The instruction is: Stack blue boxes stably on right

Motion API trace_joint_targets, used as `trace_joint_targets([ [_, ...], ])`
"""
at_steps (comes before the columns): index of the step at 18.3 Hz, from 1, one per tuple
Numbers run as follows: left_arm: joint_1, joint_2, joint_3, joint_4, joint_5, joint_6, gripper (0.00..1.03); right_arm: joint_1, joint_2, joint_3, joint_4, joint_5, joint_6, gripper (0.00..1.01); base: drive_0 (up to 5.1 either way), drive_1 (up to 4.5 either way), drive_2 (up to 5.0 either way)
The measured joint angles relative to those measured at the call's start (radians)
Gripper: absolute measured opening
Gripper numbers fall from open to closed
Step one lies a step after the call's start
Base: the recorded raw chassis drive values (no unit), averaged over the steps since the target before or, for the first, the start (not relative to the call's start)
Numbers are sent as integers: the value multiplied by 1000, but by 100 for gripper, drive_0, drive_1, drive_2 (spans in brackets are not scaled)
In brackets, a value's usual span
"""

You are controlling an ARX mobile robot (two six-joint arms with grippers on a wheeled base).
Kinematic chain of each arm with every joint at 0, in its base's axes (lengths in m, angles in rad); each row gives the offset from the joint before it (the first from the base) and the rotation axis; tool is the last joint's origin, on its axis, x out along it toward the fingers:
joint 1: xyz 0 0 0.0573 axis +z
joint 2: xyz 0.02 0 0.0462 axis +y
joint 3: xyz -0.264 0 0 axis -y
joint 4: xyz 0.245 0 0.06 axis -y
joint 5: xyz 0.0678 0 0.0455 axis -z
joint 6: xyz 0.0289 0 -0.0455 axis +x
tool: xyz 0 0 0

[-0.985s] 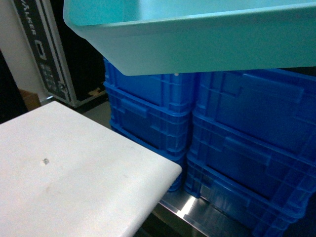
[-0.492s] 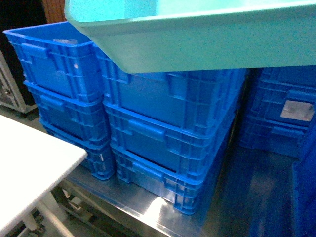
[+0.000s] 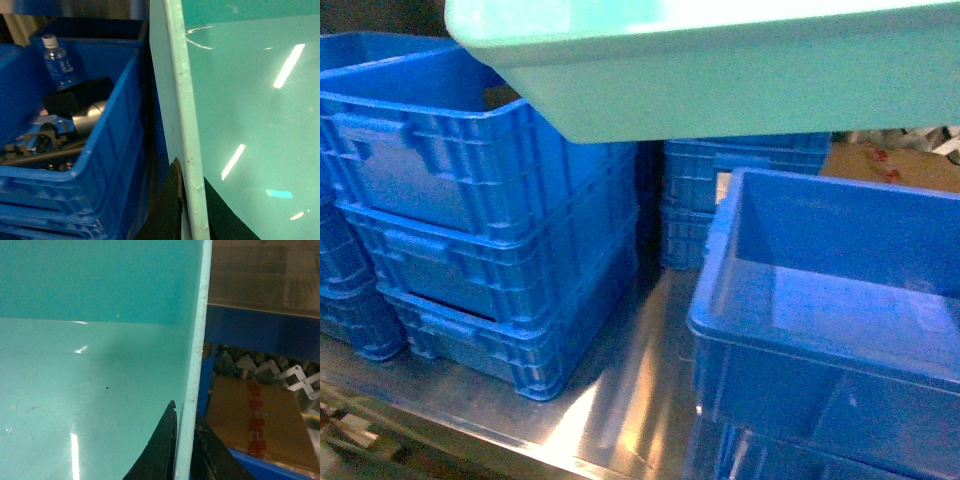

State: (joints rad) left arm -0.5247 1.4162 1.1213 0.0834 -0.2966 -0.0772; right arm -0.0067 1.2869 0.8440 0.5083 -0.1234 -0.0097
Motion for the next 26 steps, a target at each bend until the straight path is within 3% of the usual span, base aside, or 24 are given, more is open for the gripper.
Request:
trace_joint_targets([
  [26,-4,0,0,-2,2,0,2,-2,-2,0,-6,-1,1,7,-131,-134,-127],
])
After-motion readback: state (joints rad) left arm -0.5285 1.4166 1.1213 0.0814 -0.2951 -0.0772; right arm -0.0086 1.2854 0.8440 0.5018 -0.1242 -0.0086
